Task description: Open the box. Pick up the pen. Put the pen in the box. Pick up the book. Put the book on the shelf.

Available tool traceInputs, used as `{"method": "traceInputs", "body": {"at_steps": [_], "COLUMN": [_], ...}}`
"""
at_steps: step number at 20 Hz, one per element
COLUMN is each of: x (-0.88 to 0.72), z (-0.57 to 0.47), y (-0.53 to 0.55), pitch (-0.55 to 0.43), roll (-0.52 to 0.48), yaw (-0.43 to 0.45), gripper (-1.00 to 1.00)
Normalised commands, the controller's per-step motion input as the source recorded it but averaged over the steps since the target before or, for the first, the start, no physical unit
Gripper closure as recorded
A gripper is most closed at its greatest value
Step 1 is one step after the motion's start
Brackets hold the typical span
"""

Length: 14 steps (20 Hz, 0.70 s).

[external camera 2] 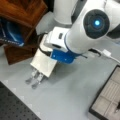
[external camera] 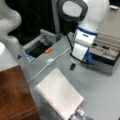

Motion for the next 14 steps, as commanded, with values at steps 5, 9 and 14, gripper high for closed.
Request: {"method": "traceInputs", "body": {"at_steps": [5, 9, 14], "x": [-0.25, -0.23, -0.22], "z": [-0.14, -0.12, -0.07], "y": [0.0, -0.1, -0.15], "pitch": [-0.113, -0.122, -0.16], "roll": [-0.501, -0.358, -0.254], "yaw": [0.166, 0.133, 0.121], "gripper": [-1.0, -1.0, -1.0]}}
